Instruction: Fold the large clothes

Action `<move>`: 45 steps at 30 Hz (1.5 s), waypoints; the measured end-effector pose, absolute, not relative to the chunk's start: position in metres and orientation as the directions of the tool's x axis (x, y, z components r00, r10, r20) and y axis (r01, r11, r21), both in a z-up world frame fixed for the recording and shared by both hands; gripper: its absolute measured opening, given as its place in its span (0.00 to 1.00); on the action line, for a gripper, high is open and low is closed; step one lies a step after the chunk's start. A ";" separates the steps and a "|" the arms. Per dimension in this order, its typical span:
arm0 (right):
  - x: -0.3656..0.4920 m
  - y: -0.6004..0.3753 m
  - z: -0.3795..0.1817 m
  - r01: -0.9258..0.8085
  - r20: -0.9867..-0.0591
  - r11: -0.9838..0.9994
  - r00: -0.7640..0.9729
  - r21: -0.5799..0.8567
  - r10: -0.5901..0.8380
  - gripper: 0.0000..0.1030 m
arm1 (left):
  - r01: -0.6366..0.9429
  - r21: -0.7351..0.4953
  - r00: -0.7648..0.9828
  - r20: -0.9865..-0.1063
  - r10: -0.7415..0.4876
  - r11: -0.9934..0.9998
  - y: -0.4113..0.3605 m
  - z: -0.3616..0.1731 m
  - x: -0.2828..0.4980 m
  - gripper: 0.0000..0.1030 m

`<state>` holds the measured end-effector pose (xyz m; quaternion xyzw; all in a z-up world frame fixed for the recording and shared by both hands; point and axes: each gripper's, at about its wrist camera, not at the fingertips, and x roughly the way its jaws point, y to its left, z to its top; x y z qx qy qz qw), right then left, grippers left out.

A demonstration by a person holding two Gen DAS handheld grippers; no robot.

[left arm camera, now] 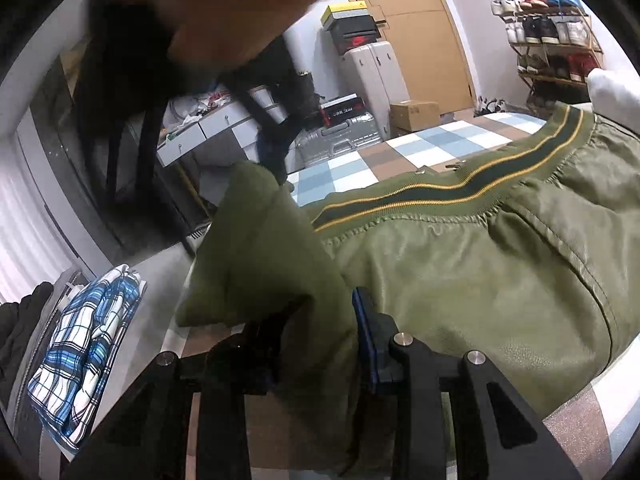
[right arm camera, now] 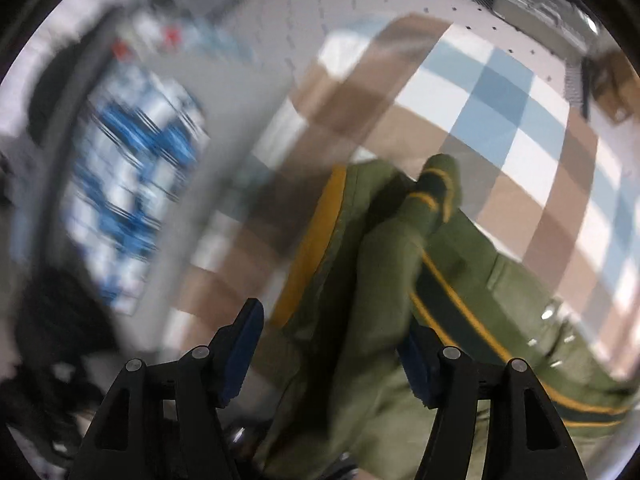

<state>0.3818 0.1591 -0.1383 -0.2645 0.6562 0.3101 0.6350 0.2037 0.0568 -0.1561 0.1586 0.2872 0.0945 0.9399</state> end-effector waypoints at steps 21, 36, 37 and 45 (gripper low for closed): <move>0.342 0.180 -0.147 -0.817 -0.978 0.561 0.200 -0.132 0.063 0.23 | -0.084 0.031 0.827 -0.555 0.087 0.996 0.139 -0.132 0.167 0.20; 0.338 0.146 -0.039 -0.779 -0.789 0.550 0.120 0.301 0.602 0.20 | -0.141 0.142 0.895 -0.404 0.187 0.980 0.140 -0.052 0.116 0.19; 0.337 0.125 -0.031 -0.760 -0.755 0.547 0.117 0.350 0.646 0.19 | -0.111 0.157 0.905 -0.391 0.165 0.981 0.124 -0.047 0.117 0.19; 0.346 -0.068 -0.039 -0.605 -0.541 0.542 0.208 0.583 0.815 0.19 | 0.226 0.128 0.904 -0.397 -0.159 0.966 0.021 -0.041 0.114 0.34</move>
